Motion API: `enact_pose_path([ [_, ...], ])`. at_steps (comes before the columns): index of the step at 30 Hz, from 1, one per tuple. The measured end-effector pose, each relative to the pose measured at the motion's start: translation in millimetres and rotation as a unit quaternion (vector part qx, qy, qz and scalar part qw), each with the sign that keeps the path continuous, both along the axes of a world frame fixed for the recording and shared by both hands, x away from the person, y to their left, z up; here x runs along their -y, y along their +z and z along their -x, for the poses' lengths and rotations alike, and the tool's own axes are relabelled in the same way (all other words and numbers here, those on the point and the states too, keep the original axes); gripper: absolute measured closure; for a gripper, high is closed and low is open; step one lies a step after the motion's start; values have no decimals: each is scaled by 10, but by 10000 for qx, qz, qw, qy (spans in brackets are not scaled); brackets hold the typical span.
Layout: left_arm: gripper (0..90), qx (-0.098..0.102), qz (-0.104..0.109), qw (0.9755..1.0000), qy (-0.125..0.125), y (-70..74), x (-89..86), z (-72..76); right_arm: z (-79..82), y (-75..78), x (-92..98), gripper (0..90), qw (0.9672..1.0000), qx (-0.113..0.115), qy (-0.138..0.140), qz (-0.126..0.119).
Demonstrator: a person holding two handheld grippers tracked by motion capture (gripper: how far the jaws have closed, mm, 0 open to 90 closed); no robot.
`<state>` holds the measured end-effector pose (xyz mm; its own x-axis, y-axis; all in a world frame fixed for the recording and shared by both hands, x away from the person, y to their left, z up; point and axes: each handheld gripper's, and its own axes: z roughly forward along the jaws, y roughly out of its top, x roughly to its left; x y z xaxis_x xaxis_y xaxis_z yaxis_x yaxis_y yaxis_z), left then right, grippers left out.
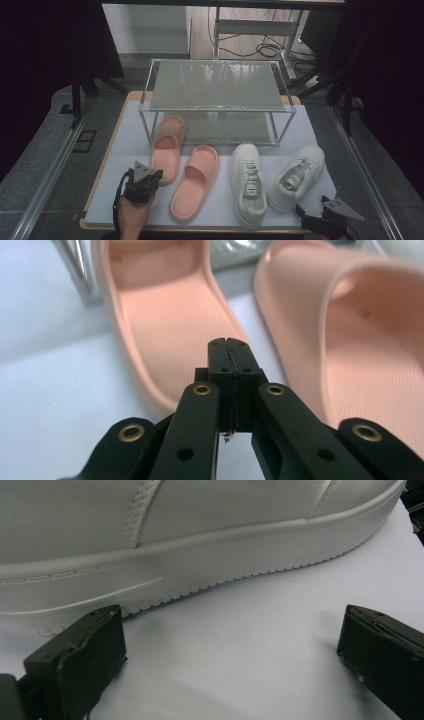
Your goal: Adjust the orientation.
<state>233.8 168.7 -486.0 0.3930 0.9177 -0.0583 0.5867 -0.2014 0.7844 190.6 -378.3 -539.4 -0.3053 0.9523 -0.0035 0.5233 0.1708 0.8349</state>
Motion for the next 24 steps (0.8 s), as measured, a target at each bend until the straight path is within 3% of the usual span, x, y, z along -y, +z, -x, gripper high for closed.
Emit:
enact_pose_path([
  [5,899,-114,15,9999,-30,-87,-17,121,0,0,-1,0,10000,-4,-2,-2],
  [8,900,-181,-81,9998,-54,-166,10,167,1,0,-2,0,10000,-11,-4,-8],
  [24,899,-319,-260,9991,54,-292,-3,108,1,0,-2,0,10000,-9,-1,-5],
])
